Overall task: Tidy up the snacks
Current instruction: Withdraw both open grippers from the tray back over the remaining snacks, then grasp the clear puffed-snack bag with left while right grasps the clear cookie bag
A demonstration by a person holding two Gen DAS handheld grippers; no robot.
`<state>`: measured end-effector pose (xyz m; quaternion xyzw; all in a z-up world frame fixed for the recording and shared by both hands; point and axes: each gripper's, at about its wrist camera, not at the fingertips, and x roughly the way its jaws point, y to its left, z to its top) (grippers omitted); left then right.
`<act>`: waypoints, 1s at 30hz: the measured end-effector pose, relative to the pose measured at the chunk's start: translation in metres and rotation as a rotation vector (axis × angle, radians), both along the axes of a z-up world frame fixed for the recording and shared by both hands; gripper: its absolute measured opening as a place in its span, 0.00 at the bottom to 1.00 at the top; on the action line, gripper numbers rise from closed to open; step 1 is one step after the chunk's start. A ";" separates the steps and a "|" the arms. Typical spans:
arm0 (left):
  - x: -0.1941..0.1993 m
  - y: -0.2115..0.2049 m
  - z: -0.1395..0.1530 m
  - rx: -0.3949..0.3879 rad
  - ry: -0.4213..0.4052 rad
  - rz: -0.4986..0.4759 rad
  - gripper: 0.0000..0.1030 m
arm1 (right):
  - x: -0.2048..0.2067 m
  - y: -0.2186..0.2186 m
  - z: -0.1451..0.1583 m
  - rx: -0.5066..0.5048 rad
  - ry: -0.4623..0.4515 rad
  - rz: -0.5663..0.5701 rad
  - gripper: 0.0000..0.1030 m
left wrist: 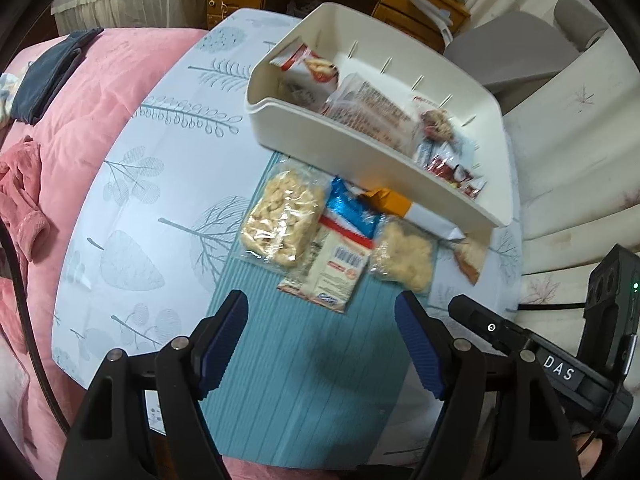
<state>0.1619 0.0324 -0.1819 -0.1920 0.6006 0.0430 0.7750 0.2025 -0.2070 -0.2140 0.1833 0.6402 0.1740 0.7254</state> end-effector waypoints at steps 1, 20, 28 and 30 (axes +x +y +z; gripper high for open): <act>0.002 0.003 -0.005 0.005 0.009 -0.007 0.75 | 0.000 0.002 -0.002 -0.006 0.006 -0.001 0.47; 0.049 0.020 -0.068 0.068 0.090 -0.203 0.85 | 0.021 0.026 -0.049 -0.161 0.121 -0.171 0.89; 0.065 0.028 -0.094 0.057 0.099 -0.220 0.85 | 0.028 0.032 -0.066 -0.230 0.155 -0.222 0.90; 0.068 0.029 -0.099 0.056 0.104 -0.230 0.85 | 0.030 0.033 -0.069 -0.242 0.158 -0.233 0.90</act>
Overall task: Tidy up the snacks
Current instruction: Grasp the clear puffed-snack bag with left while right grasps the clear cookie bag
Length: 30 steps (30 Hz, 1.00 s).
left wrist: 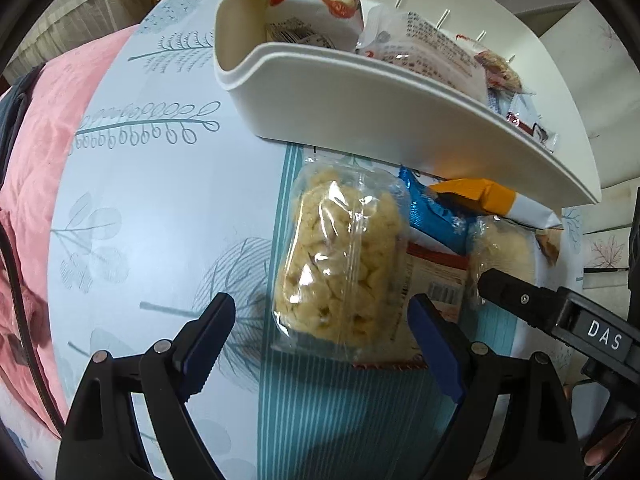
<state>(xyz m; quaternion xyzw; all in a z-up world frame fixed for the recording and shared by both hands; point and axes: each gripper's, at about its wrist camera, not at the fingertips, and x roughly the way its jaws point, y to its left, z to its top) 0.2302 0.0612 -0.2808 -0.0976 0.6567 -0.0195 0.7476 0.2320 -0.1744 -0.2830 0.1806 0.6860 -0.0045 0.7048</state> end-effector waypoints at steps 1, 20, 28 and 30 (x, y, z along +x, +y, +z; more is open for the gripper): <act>0.001 0.001 -0.003 -0.003 0.000 -0.004 0.85 | 0.001 0.001 -0.002 -0.003 0.001 -0.001 0.90; 0.011 0.007 -0.020 -0.015 0.000 -0.001 0.73 | 0.010 0.049 -0.009 -0.130 -0.003 0.013 0.89; 0.005 0.021 -0.018 -0.039 -0.011 0.028 0.59 | 0.000 0.049 0.000 -0.107 -0.018 -0.006 0.71; 0.004 0.025 -0.019 -0.043 -0.004 0.030 0.59 | -0.003 0.048 0.002 -0.095 -0.019 -0.012 0.69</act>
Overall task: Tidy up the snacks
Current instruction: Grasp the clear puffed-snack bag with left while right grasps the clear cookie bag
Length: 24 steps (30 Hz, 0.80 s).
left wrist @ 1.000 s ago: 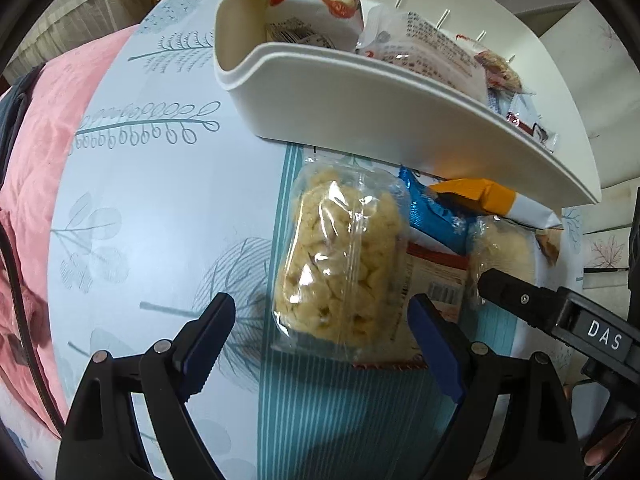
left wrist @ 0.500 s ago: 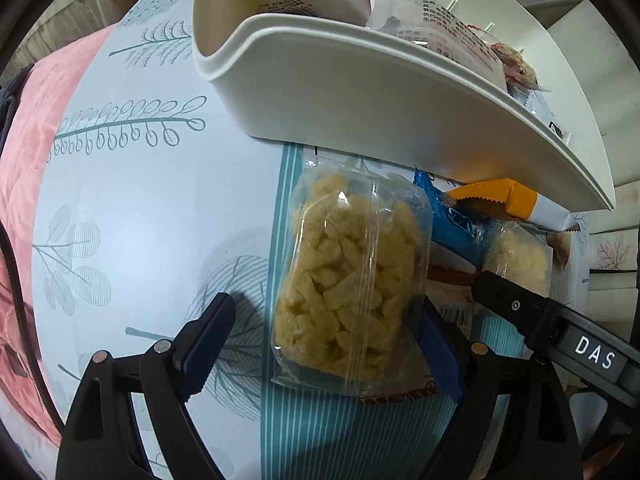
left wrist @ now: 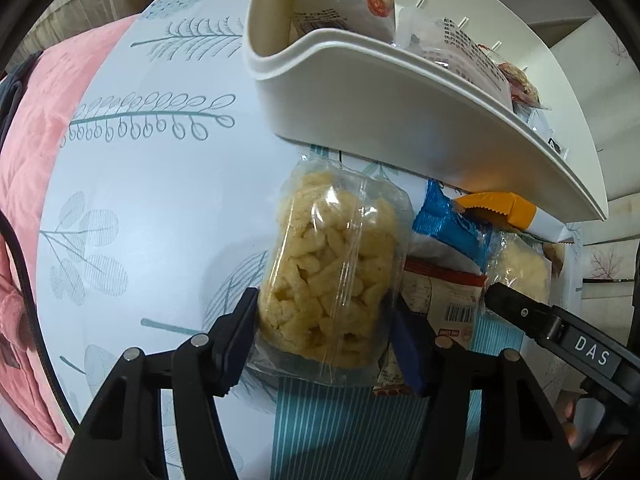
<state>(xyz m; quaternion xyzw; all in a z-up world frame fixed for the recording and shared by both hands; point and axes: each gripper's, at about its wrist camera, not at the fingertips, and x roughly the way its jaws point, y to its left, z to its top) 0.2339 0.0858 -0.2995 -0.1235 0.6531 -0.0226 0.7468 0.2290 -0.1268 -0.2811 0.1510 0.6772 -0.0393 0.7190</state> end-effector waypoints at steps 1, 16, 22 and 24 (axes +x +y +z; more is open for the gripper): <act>-0.002 0.002 0.000 -0.004 0.003 0.002 0.58 | -0.001 0.000 0.001 0.007 -0.002 -0.004 0.67; -0.035 0.025 0.046 -0.016 -0.026 -0.030 0.58 | -0.033 0.002 0.029 0.075 -0.017 -0.029 0.53; -0.017 0.030 0.079 -0.016 -0.033 -0.056 0.58 | -0.033 0.019 0.056 0.122 -0.038 0.008 0.53; -0.012 0.030 0.088 -0.011 -0.033 -0.062 0.58 | -0.033 0.021 0.061 0.141 -0.047 0.024 0.53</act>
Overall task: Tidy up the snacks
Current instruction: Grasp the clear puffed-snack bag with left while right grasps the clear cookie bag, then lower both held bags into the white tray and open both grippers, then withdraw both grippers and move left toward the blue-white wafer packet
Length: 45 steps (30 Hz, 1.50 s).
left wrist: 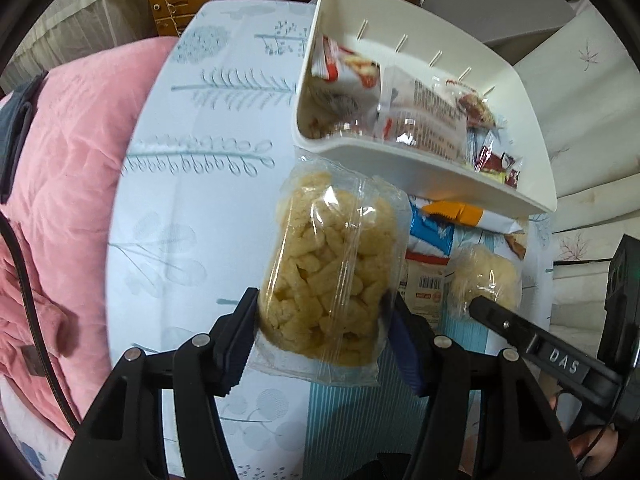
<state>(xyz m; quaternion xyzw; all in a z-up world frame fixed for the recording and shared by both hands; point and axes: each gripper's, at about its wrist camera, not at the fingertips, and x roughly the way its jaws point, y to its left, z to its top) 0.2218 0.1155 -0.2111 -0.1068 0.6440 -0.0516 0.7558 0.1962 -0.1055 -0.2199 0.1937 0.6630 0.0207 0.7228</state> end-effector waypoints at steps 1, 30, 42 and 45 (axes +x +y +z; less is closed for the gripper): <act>0.002 0.002 0.006 -0.005 -0.002 -0.002 0.58 | 0.000 0.001 0.004 0.010 -0.007 0.008 0.53; 0.130 -0.054 0.074 -0.073 -0.149 -0.106 0.58 | 0.086 -0.029 0.081 0.023 -0.281 -0.036 0.53; 0.132 -0.066 0.073 -0.122 -0.165 -0.126 0.80 | 0.093 -0.046 0.075 0.008 -0.275 -0.083 0.65; 0.128 -0.064 0.074 -0.128 -0.167 -0.123 0.80 | 0.089 -0.048 0.077 0.014 -0.280 -0.089 0.65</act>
